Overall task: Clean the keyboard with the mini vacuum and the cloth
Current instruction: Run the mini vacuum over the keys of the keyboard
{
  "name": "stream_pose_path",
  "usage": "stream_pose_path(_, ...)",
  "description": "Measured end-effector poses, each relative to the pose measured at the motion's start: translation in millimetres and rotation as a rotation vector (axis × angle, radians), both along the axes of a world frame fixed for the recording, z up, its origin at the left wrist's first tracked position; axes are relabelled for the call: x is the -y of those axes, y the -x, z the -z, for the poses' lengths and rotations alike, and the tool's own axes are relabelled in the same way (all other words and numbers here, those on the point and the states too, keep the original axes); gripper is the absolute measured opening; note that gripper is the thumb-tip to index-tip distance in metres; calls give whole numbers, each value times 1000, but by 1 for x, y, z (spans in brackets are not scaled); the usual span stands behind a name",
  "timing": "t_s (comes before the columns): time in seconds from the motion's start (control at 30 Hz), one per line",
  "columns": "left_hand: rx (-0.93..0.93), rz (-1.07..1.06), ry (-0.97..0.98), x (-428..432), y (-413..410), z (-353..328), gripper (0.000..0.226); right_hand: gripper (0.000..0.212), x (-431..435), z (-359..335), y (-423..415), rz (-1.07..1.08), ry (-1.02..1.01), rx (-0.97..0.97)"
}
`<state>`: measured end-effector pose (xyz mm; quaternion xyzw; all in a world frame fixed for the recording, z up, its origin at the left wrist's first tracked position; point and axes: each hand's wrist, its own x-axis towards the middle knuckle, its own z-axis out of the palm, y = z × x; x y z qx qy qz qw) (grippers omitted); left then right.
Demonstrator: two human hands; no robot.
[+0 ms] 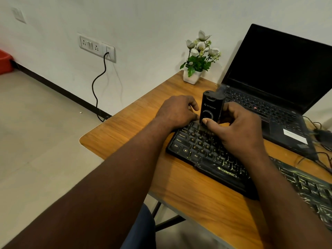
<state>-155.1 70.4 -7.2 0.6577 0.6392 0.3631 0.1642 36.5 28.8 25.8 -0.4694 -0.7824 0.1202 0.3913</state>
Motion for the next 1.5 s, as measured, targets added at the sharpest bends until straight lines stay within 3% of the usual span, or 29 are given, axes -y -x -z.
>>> stream_pose_path(0.27,-149,-25,-25,-3,0,1,11,32,5,1,4,-136,108,-58)
stream_pose_path(0.4,-51,-6,-18,-3,1,1,12,35,2,2,-3,-104,147,-126)
stream_pose_path(0.57,54,9,24,-3,1,2,19,44,-2,-10,-26,-30,104,31)
stream_pose_path(0.7,7,3,2,-3,1,1,11,36,7,-7,-16,-66,96,-27)
stream_pose_path(0.8,-65,-16,-12,-3,1,1,19,35,9,-3,-4,-128,106,-23)
stream_pose_path(1.0,24,7,24,-4,1,3,18,52,-4,-6,-26,125,-11,119)
stream_pose_path(1.13,10,-2,12,-3,0,2,12,37,2,-4,-16,38,64,-39)
stream_pose_path(1.23,-54,-21,-6,0,-1,-1,13,39,4,-1,3,-35,46,-7)
stream_pose_path(1.4,14,-19,29,-2,0,1,19,53,-12,2,-12,159,-26,95)
stream_pose_path(1.5,23,-19,26,-2,0,0,19,44,-10,1,-17,143,-1,10)
